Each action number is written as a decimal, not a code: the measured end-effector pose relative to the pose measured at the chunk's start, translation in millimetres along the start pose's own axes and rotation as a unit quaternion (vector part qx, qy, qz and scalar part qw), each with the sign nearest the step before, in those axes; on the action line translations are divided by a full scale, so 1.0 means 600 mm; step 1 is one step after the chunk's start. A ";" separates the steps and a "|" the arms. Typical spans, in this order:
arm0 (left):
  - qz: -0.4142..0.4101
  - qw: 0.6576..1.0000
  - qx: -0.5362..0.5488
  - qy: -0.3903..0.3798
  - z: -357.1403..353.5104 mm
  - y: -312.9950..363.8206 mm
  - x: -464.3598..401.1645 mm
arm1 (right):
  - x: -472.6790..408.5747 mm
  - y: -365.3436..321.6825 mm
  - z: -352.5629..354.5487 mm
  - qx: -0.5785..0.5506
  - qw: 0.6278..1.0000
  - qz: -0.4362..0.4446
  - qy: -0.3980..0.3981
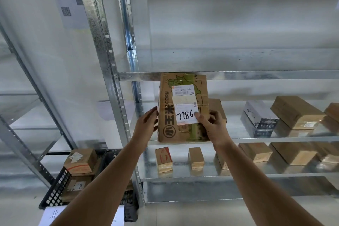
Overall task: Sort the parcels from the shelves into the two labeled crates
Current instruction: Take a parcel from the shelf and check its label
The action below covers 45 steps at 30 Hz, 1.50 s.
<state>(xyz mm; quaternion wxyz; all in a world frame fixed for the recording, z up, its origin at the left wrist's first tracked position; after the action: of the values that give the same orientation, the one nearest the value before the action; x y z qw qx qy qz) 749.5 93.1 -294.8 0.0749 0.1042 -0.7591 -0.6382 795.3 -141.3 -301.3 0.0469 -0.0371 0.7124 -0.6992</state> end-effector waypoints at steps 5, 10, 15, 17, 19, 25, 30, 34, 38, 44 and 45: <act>0.019 0.997 0.066 -0.031 -0.016 -0.008 0.010 | 0.015 -0.029 -0.020 0.030 0.997 0.063 -0.027; 0.026 0.996 0.071 -0.040 -0.008 -0.011 0.020 | 0.027 -0.030 -0.028 0.046 0.996 0.076 -0.029; 0.023 0.997 0.060 -0.048 0.005 -0.011 0.027 | 0.043 -0.026 -0.041 0.051 0.996 0.073 -0.027; 0.025 0.996 0.064 -0.052 0.012 -0.013 0.032 | 0.050 -0.023 -0.046 0.056 0.995 0.073 -0.026; 0.028 0.996 0.065 -0.056 0.020 -0.016 0.040 | 0.057 -0.015 -0.052 0.056 0.996 0.069 -0.025; 0.056 0.994 0.072 -0.063 0.051 -0.052 0.066 | 0.091 0.036 -0.073 0.044 0.999 0.027 -0.005; 0.090 0.992 0.070 -0.056 0.078 -0.099 0.100 | 0.129 0.087 -0.088 0.036 0.999 -0.007 0.002; 0.107 0.991 0.076 -0.037 0.102 -0.123 0.133 | 0.158 0.116 -0.102 0.054 0.998 -0.013 -0.002; 0.123 0.991 0.056 0.005 0.140 -0.141 0.169 | 0.183 0.146 -0.127 0.053 0.998 -0.029 -0.027; 0.156 0.984 0.068 0.046 0.221 -0.184 0.216 | 0.208 0.206 -0.202 0.047 0.994 -0.067 -0.069; 0.158 0.984 0.069 0.052 0.239 -0.187 0.220 | 0.210 0.210 -0.222 0.047 0.993 -0.072 -0.076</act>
<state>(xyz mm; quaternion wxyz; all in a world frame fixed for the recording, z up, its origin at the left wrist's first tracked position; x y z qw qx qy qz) 593.3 177.8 -432.5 0.2071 0.0211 -0.8032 -0.5581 656.0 -21.7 -426.8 0.0524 -0.1394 0.6682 -0.7289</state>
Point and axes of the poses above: each hand's wrist, its own x-axis away from the middle knuckle, its own z-axis out of the back of the hand, y = z × x, the point moved 10 cm from there along -x, towards the middle knuckle, and after that the axes turned 9 degrees about x, right-handed, at the moved point
